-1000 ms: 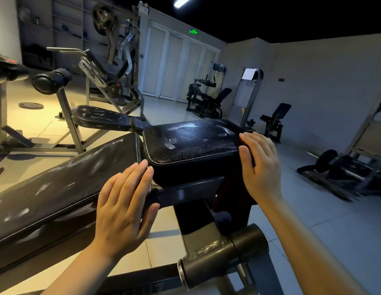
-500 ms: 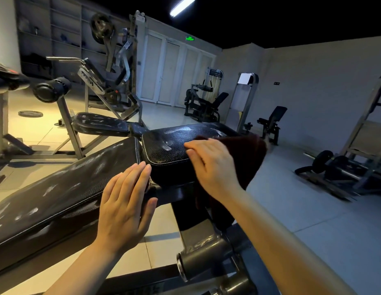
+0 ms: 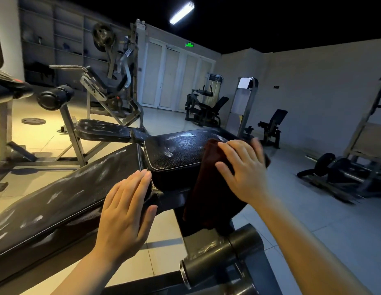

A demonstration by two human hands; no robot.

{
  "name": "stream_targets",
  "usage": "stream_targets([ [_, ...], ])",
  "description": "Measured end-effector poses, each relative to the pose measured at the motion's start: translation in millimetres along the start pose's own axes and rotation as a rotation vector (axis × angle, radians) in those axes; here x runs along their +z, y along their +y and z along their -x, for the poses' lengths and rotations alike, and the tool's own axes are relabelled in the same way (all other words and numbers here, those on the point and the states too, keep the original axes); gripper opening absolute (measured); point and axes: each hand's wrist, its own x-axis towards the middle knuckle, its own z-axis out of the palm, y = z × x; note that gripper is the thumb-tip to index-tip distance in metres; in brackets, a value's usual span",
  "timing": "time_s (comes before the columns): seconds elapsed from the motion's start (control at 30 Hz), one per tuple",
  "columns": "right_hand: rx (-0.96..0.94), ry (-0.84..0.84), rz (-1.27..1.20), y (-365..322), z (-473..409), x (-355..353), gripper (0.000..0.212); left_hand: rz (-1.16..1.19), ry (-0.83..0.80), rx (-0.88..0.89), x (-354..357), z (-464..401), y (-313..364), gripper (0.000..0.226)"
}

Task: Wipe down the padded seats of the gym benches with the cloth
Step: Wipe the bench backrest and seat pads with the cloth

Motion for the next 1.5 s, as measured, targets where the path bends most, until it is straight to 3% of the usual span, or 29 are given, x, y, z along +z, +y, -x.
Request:
stream_targets([
  [0.17,-0.075,0.066,-0.134,23,-11,5,0.060,0.001,0.024,0.019,5,2,-3,0.055],
  [0.3,0.008,0.107,-0.339,24,-25,0,0.060,-0.006,0.073,0.018,11,2,-2,0.053],
  [0.57,-0.094,0.057,-0.105,-4,-23,2,0.060,-0.080,0.138,0.032,20,0,-2,0.051],
  [0.7,-0.134,0.052,-0.160,-30,-19,4,0.048,-0.082,0.112,0.009,17,0,3,0.051],
  [0.83,-0.070,-0.011,-0.449,-53,-16,-4,0.027,-0.052,0.044,-0.020,8,0,8,0.051],
  [0.97,0.002,-0.174,-0.739,-78,-27,-22,0.016,0.050,0.021,-0.205,-2,5,31,0.054],
  [1.1,0.187,-0.147,-1.072,-118,-31,-46,0.020,0.251,0.046,-0.461,-22,8,53,0.058],
  [1.27,0.347,-0.184,-1.355,-158,-21,-59,0.018,0.451,0.095,-0.664,-71,6,49,0.035],
  [1.4,0.411,-0.176,-1.444,-171,-4,-65,0.030,0.578,-0.081,-0.868,-115,15,39,0.021],
  [1.5,0.336,-0.206,-1.379,-187,17,-66,0.044,0.531,-0.214,-0.930,-143,28,31,0.014],
])
